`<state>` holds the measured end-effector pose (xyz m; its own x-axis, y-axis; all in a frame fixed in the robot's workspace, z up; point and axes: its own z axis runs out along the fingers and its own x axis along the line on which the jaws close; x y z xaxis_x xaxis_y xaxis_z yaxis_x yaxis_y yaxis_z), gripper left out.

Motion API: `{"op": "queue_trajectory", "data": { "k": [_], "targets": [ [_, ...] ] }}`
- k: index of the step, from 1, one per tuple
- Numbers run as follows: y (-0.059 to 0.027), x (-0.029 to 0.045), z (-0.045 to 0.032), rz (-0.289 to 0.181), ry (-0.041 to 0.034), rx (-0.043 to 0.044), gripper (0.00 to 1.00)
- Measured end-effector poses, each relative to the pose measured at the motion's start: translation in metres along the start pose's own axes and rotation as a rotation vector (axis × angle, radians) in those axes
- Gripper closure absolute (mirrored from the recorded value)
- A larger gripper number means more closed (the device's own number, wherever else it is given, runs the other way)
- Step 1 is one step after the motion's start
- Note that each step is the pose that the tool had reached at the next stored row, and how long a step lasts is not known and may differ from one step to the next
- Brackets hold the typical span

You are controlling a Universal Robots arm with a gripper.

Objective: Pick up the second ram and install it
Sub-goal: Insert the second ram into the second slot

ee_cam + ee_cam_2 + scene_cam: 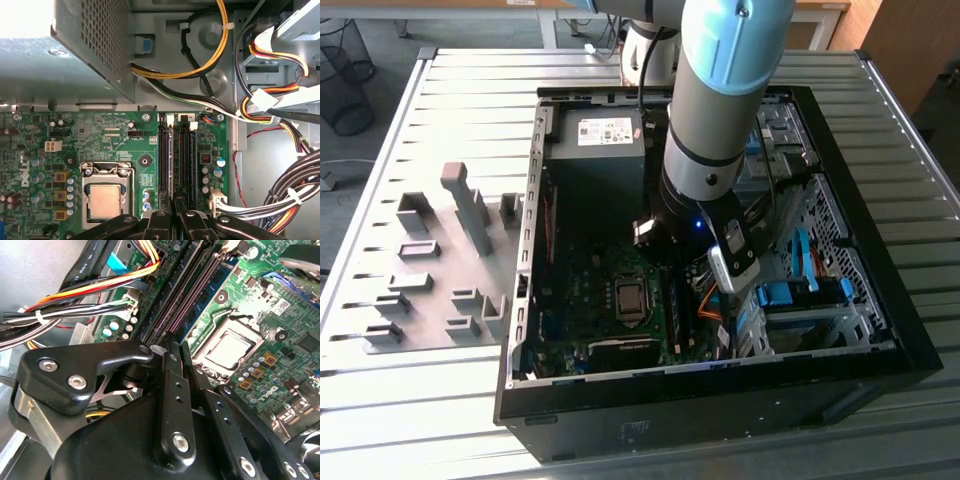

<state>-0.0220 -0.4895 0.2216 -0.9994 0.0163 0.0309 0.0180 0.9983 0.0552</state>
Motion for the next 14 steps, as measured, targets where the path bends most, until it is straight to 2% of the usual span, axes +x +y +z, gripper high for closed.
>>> {"op": "queue_trajectory", "data": {
  "k": [14],
  "targets": [
    [-0.0002,-0.0001,0.0041,0.0,0.0,-0.0001,0.86]
  ]
}}
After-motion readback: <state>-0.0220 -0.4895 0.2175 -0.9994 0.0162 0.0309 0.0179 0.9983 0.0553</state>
